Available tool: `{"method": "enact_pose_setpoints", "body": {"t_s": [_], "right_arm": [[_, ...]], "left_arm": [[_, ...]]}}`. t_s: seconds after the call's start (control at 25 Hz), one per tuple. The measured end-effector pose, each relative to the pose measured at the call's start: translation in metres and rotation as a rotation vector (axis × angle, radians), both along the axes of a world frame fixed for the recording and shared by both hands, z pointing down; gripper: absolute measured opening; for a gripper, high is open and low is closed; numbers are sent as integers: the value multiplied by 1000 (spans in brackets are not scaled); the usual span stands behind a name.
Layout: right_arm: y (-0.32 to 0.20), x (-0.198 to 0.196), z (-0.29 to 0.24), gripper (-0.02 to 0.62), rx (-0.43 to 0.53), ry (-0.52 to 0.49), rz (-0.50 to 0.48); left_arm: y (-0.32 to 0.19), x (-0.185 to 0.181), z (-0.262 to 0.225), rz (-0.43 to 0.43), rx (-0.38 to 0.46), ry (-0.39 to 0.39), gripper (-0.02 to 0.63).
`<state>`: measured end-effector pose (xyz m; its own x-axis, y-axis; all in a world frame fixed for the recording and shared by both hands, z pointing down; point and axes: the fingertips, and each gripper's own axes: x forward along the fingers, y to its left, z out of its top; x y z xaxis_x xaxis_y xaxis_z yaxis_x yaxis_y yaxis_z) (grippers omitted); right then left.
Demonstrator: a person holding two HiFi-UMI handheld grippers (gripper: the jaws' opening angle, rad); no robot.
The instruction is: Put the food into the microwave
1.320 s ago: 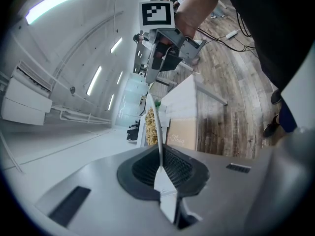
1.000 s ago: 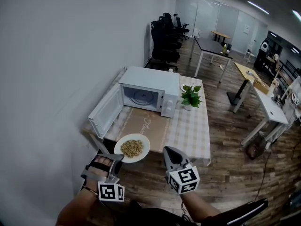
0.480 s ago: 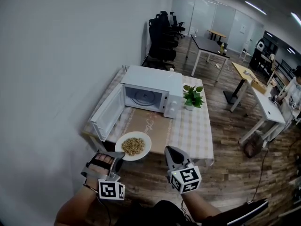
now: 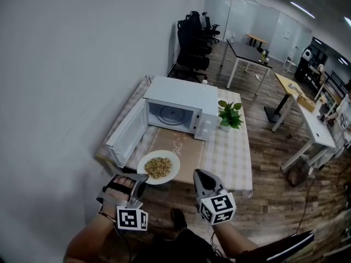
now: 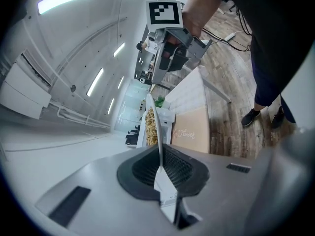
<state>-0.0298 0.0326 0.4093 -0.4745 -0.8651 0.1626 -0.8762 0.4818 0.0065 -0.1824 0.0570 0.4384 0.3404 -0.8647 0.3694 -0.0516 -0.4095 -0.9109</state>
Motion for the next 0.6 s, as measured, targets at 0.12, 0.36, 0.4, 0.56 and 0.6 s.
{"method": "enact_pose_setpoints", "body": {"t_s": [0.12, 0.36, 0.4, 0.56, 0.6], "right_arm": [[-18, 5, 1, 9, 6, -2, -5], [-62, 18, 2, 9, 11, -19, -7], [-70, 21, 2, 9, 10, -20, -7], [-98, 30, 0, 9, 6, -22, -9], [-103, 31, 0, 9, 5, -21, -12]], "left_arm": [[-19, 5, 2, -6, -4, -2, 21], [-61, 19, 5, -15, -16, -11, 21], [-70, 22, 6, -15, -16, -11, 21], [-102, 31, 5, -19, -24, -14, 21], [-109, 33, 5, -20, -28, -16, 21]]}}
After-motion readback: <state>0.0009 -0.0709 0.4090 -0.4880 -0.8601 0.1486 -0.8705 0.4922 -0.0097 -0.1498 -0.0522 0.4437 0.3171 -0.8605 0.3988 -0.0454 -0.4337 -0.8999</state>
